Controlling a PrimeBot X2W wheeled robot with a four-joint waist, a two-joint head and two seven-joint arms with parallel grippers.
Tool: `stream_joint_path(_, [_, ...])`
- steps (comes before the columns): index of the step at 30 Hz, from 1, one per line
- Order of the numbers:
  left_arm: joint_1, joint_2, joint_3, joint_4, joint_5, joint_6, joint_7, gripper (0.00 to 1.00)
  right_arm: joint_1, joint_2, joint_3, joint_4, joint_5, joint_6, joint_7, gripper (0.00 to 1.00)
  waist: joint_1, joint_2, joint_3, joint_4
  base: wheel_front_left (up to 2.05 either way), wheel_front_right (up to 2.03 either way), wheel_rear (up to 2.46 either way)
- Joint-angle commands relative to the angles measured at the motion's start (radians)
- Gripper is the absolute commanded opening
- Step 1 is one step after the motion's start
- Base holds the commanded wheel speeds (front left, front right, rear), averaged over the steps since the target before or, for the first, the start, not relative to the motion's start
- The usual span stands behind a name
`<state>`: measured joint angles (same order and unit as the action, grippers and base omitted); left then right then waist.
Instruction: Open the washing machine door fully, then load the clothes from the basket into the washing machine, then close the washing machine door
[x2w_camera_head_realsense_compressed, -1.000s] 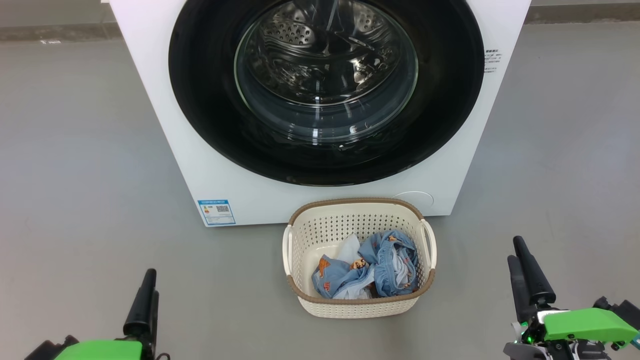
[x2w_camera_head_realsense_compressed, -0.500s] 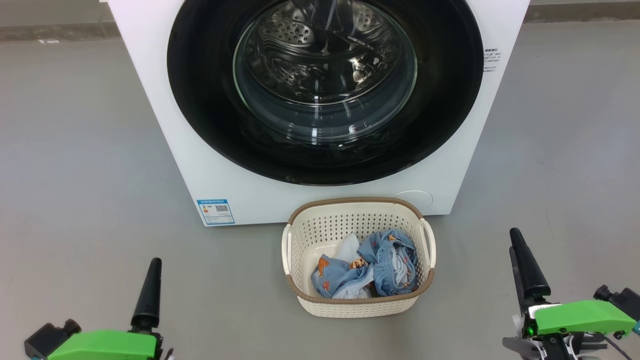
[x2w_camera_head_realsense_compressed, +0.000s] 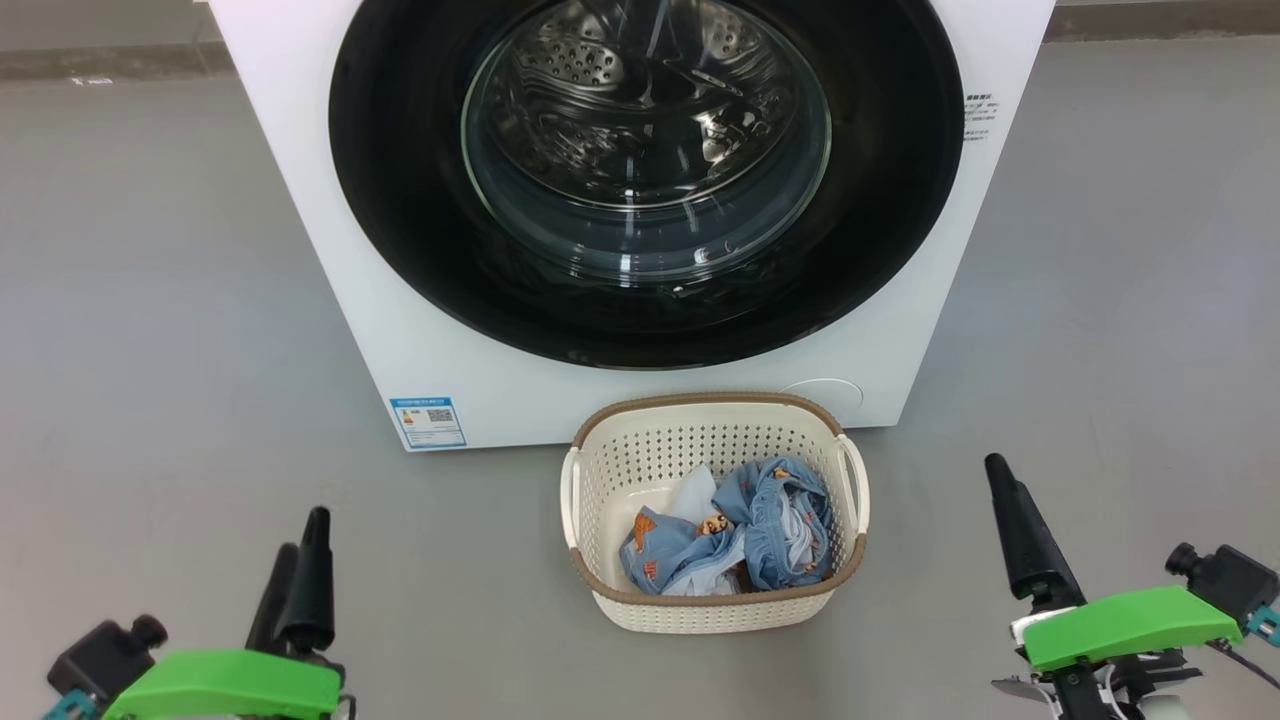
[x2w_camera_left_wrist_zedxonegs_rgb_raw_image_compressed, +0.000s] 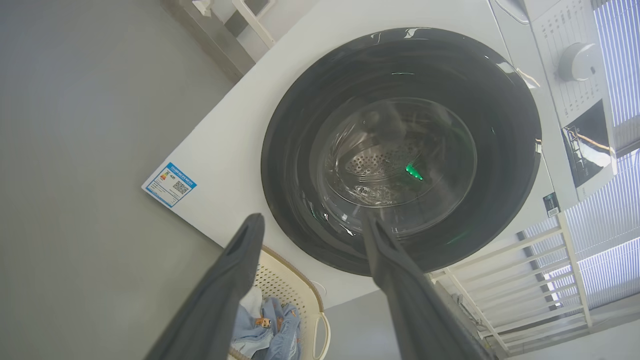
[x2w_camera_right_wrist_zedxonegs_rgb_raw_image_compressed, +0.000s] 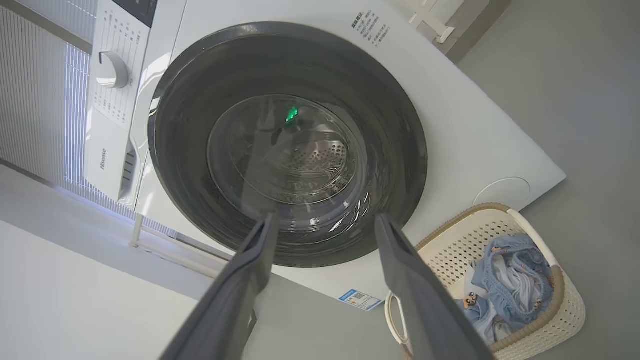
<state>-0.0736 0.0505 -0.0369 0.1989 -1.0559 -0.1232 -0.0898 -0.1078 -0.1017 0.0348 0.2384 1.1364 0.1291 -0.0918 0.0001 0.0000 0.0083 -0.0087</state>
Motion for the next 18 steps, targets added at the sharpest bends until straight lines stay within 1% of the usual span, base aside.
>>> stream_joint_path(1, [-0.054, 0.017, 0.018, -0.022, 0.030, -0.004, -0.014, 1.00, -0.054, -0.013, 0.021, -0.024, -0.031, 0.001, -0.013, 1.00, -0.0001, 0.0000, 0.000, 0.000, 0.00, 0.00, 0.00])
stream_joint_path(13, [-0.066, 0.016, 0.006, -0.010, 0.230, -0.005, -0.049, 1.00, -0.078, -0.027, 0.056, 0.015, -0.247, 0.001, -0.048, 1.00, -0.0001, 0.0000, 0.003, -0.001, 0.00, 0.00, 0.00])
stream_joint_path(18, [-0.072, 0.016, 0.007, 0.001, 0.333, -0.005, -0.064, 1.00, -0.088, -0.032, 0.071, 0.033, -0.336, 0.001, -0.063, 1.00, -0.0001, 0.0000, 0.002, -0.001, 0.00, 0.00, 0.00])
